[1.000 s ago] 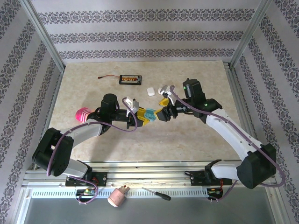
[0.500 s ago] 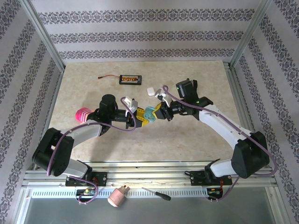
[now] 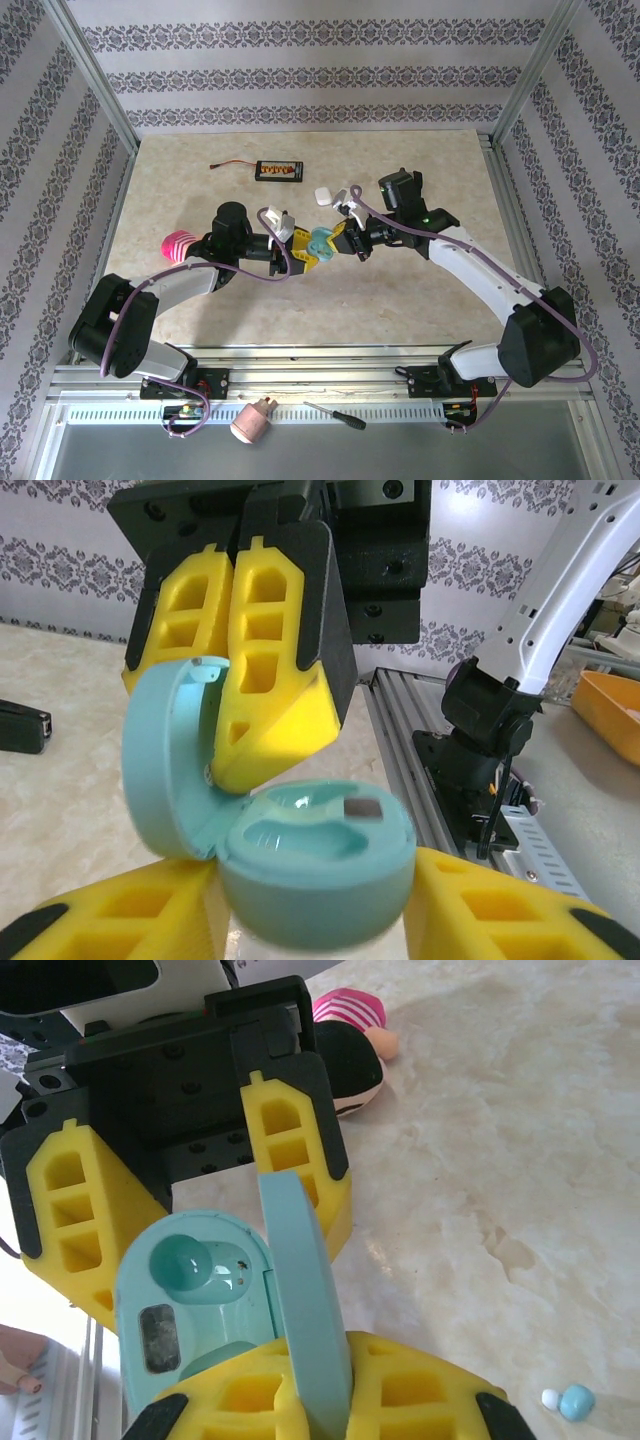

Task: Insert wireless bluetooth earbuds into charging case

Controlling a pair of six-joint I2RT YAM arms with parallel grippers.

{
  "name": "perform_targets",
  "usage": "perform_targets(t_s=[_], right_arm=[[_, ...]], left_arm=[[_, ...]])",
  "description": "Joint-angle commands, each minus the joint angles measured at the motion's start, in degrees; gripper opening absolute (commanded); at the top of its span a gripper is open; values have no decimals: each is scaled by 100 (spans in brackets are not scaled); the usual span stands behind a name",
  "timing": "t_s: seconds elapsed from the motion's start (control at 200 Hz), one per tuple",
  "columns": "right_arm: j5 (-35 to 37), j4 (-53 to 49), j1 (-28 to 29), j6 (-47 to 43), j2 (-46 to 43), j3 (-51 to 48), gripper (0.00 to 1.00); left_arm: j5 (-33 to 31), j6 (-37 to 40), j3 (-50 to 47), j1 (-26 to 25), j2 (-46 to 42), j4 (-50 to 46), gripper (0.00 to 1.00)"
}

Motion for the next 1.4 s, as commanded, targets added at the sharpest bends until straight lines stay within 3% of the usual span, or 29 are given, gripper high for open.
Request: perform_targets(t_s=[0.0,0.415,0.64,0.979,1.109,1.399], right_arm=[[114,229,50,3,-223,-108,0],[408,362,178,14,-153,-97,0],[461,347,200,-24,-133,-111,0],[440,231,239,-86,-105,-129,0],[460,240,233,-101,-94,-125,0],[544,169,238,-140,-70,-80,0]], left_arm=[[-31,-30,51,23,45,131,55],[4,-255,99,23,121,296,68],[9,-555,114,26,233,556,61],[-40,-733,102,27,288,793,60],[-11,-733,121,21,296,757,54],[-45,-621,131,26,237,680,60]])
